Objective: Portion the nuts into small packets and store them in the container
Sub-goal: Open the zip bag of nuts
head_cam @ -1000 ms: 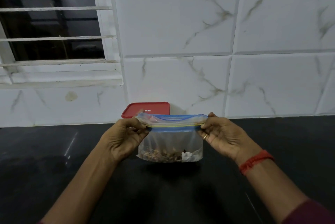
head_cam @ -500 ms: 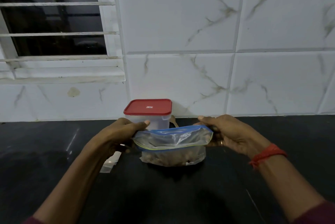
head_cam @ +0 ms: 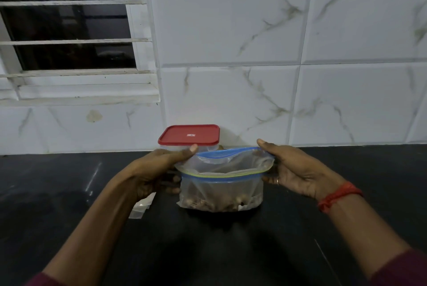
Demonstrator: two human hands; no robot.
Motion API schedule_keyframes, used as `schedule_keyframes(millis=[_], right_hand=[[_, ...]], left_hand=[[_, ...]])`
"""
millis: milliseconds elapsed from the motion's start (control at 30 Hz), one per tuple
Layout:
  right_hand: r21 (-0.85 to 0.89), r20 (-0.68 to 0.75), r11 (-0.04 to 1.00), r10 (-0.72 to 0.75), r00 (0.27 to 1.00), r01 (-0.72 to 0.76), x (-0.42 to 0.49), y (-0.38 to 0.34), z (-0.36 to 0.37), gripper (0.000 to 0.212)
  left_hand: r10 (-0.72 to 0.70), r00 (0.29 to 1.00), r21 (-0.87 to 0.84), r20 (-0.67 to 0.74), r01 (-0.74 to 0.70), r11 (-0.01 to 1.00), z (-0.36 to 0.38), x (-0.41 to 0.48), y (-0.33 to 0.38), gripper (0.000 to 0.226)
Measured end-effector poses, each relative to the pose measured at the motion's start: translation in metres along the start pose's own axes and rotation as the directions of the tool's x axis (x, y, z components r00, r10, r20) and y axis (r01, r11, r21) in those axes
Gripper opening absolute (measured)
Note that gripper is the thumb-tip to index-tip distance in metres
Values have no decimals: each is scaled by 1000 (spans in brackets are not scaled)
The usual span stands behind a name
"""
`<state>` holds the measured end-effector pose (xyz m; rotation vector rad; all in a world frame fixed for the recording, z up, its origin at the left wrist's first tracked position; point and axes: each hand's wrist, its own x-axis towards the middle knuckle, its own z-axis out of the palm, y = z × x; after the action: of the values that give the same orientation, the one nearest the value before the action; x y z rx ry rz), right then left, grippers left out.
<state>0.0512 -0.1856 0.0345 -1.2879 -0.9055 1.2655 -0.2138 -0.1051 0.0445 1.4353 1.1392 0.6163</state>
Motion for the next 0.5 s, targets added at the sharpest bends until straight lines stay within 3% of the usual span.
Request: schedule_keyframes(millis=[100, 233, 367, 433, 500], right_hand=[[-242, 18, 962, -128, 992, 129, -3, -5, -6, 42], [-554, 15, 797, -281, 960, 242, -10, -14, -10, 35], [-825, 12, 481, -512, 859, 298, -16, -16, -2, 23], [-921, -19, 319, -609, 793, 223, -21, -17, 4, 16], [-979, -67, 185, -685, 725, 84, -25, -20, 5, 17]], left_hand=[[113, 987, 164, -110, -95, 982, -7, -2, 4, 43], [204, 966, 327, -162, -142, 934, -7, -4, 11, 24], [399, 878, 545, -264, -206, 813, 0, -6, 9, 19], [491, 827, 660, -273, -210, 721, 1, -8, 9, 22], [481, 846, 670, -231, -220, 709, -1, -12, 14, 26]])
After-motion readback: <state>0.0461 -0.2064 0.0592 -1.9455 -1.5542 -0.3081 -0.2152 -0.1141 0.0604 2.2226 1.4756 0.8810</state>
